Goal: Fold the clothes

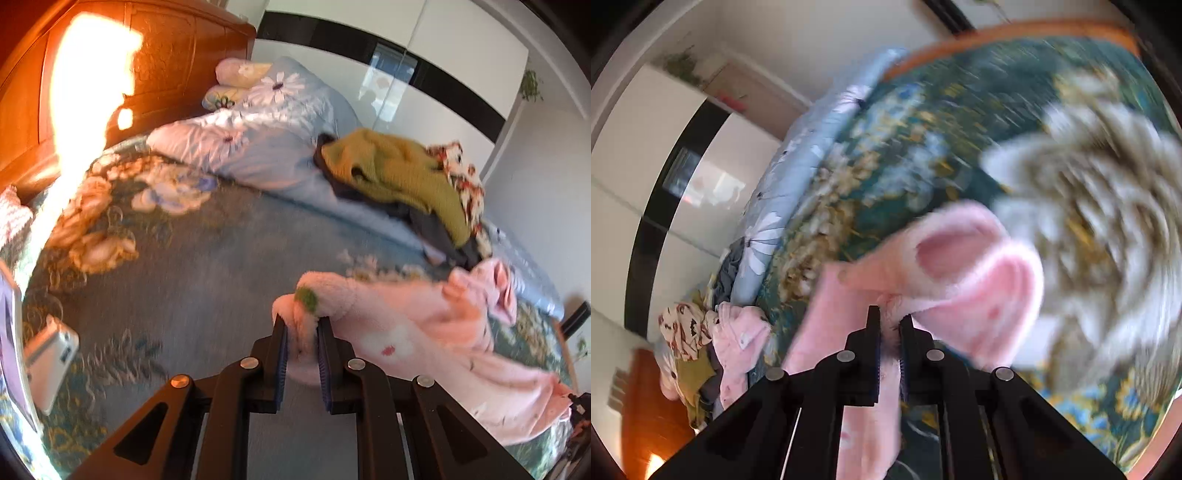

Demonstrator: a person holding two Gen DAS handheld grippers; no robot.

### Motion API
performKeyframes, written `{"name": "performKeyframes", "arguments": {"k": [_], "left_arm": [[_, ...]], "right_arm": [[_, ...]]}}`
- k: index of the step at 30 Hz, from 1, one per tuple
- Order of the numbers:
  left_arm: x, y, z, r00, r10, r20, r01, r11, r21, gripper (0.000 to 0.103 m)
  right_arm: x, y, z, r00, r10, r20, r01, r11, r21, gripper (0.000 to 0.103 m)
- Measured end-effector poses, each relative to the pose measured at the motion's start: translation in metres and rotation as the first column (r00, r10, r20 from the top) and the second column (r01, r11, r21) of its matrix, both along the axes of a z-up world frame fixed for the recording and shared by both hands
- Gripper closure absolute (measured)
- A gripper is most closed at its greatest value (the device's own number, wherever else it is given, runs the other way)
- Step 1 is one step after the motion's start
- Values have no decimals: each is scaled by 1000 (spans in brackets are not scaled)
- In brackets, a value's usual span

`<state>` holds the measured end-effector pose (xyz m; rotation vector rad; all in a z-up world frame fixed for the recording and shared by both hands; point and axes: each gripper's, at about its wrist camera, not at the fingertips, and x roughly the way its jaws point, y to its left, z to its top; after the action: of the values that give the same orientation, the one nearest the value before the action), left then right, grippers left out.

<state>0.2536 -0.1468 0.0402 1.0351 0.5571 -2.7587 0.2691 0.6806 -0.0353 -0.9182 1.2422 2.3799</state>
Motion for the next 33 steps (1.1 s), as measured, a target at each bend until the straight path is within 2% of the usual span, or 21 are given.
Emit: {"name": "performKeyframes", "arguments": {"k": [2, 4, 6, 8, 9, 10, 12, 15, 18, 20, 21, 22, 25, 28, 29, 33], "left_arm": [[-8, -2, 21, 999, 5, -45, -6, 1000, -21, 87], [-8, -3, 49, 995, 24, -100, -31, 997, -75, 101], [0, -5, 72, 989, 22, -148, -42, 990, -135, 101], [7, -4, 71, 991, 7, -134, -28, 987, -158, 101], [10, -3, 66, 993, 0, -115, -20, 985, -169, 101], [11, -1, 57, 996, -11, -88, -4, 986, -165, 101], [10, 2, 25, 999, -39, -12, 38, 994, -103, 101], [7, 7, -20, 991, -89, 95, 90, 996, -5, 100], [11, 11, -41, 988, -102, 120, 98, 994, 37, 99], [15, 7, -52, 986, -98, 136, 88, 993, 75, 82], [18, 5, -57, 985, -96, 144, 82, 992, 97, 60], [24, 2, -61, 985, -93, 142, 72, 987, 145, 50], [40, -7, -70, 986, -96, 133, 54, 956, 288, 49], [52, -3, -77, 982, -148, 122, 86, 907, 412, 42], [53, 1, -79, 978, -172, 118, 103, 891, 442, 41], [52, 12, -80, 976, -204, 81, 137, 853, 503, 40]], "right_arm": [[-26, -1, 41, 997, 51, -56, -49, 998, 50, 96], [-40, -4, 86, 987, 97, -126, -82, 989, 123, 96], [-39, -10, 127, 968, 150, -200, -113, 976, 186, 96], [-31, -16, 154, 949, 204, -240, -141, 957, 254, 96], [-26, -20, 156, 948, 220, -231, -151, 948, 280, 96], [-21, -21, 150, 954, 224, -200, -159, 942, 295, 96], [-12, -15, 124, 972, 207, -110, -166, 941, 294, 96], [4, 10, 75, 992, 123, 11, -122, 963, 241, 96], [18, 28, 39, 991, 82, 102, -104, 968, 227, 96], [24, 39, 27, 991, 55, 122, -82, 971, 226, 96], [26, 43, 25, 992, 41, 118, -66, 974, 216, 96], [28, 48, 22, 993, 26, 115, -50, 977, 205, 96], [26, 47, 19, 990, 25, 138, -57, 972, 229, 96], [22, 37, 19, 986, 54, 159, -94, 961, 260, 96], [20, 34, 18, 985, 62, 162, -104, 959, 262, 96], [18, 25, 18, 982, 88, 169, -131, 955, 266, 96]]}}
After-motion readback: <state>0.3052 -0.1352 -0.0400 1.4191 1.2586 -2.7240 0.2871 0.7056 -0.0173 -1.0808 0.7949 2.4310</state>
